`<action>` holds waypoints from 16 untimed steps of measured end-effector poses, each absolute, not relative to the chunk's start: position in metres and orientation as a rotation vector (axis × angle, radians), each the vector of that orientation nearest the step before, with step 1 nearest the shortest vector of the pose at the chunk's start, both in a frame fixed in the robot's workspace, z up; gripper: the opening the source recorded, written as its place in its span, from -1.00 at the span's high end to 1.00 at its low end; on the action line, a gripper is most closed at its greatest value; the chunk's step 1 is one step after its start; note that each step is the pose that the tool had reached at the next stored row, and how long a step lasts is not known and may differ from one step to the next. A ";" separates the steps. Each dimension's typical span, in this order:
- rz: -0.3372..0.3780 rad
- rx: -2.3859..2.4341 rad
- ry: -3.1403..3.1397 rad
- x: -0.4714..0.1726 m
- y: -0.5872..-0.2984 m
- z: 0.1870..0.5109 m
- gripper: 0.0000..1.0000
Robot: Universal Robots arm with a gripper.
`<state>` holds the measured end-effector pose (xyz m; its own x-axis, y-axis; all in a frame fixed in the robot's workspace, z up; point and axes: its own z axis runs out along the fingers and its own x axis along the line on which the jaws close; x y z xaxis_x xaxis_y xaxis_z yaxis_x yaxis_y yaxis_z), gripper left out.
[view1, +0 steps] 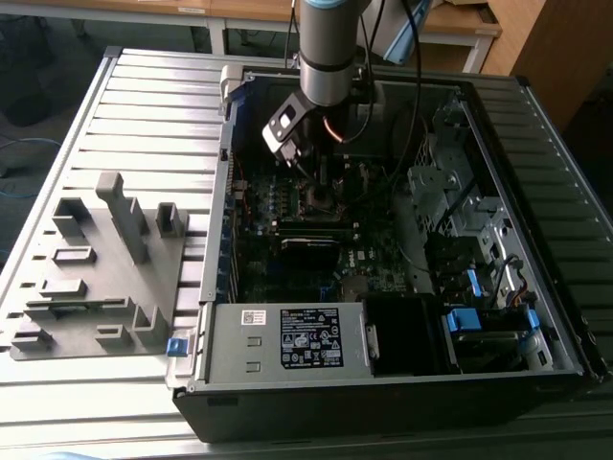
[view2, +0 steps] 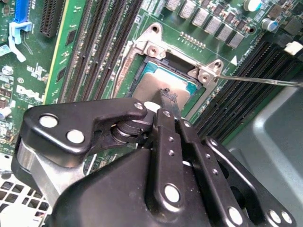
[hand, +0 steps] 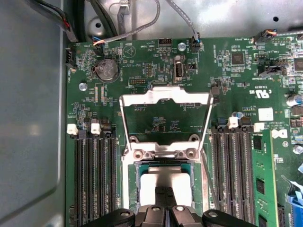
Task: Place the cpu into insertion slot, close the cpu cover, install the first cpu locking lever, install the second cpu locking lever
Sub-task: 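Place the cpu into insertion slot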
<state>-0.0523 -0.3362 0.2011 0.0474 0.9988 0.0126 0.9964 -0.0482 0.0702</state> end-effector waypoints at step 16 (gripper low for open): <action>0.090 2.243 2.137 -0.052 -0.336 0.199 0.79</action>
